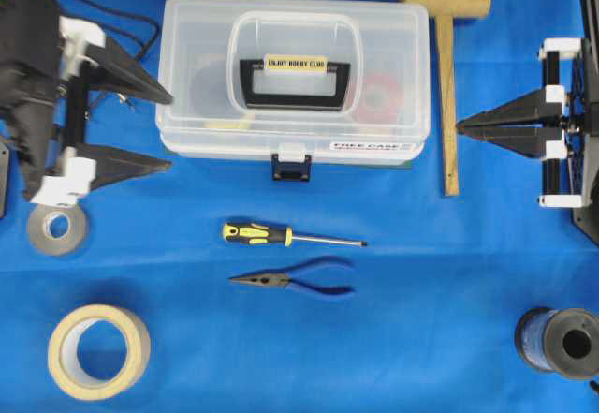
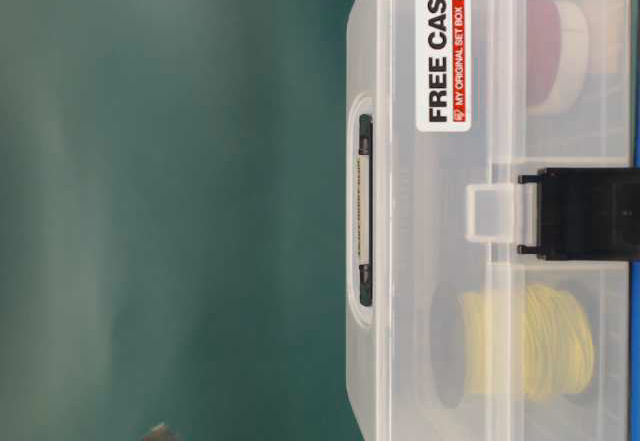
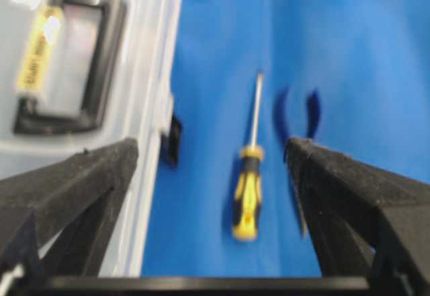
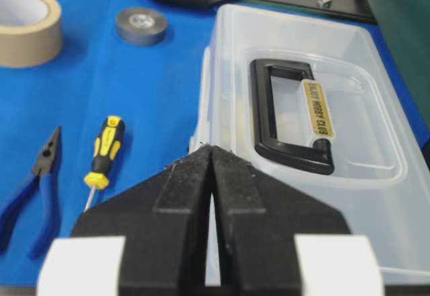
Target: Close the tool box with the left arm.
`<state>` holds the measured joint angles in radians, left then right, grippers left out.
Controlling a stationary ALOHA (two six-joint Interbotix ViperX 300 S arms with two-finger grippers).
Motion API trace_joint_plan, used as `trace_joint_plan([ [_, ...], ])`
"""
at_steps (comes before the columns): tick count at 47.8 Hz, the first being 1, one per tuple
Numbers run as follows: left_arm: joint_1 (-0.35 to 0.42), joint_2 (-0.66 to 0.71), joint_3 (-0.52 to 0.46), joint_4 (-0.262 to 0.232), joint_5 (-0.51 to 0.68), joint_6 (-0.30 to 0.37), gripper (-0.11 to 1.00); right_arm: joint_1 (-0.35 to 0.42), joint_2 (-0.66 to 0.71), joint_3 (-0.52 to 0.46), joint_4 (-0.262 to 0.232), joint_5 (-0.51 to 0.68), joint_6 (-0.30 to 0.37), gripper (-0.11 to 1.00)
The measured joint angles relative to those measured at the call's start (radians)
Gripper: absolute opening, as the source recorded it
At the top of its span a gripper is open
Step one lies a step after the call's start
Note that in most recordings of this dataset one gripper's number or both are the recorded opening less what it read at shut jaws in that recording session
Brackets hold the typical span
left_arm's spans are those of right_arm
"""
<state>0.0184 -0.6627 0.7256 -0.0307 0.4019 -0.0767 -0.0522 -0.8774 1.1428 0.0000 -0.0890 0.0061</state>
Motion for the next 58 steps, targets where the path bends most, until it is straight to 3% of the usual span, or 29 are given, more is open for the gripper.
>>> trace_joint_plan([
  [16, -0.026, -0.244, 0.215, 0.003, -0.163, 0.063, 0.89, 0.0, -0.014, 0.0, 0.0, 0.002, 0.0, 0.0],
  [27, -0.046, -0.405, 0.463, 0.002, -0.413, 0.103, 0.89, 0.0, -0.014, 0.0, 0.0, 0.0, 0.0, 0.0],
  [36, -0.048, -0.525, 0.63, 0.003, -0.528, 0.135, 0.89, 0.0, -0.014, 0.0, 0.002, 0.0, 0.0, 0.0],
  [58, -0.048, -0.549, 0.742, 0.003, -0.598, 0.135, 0.88, 0.0, -0.012, 0.0, 0.0, -0.002, 0.0, 0.0],
])
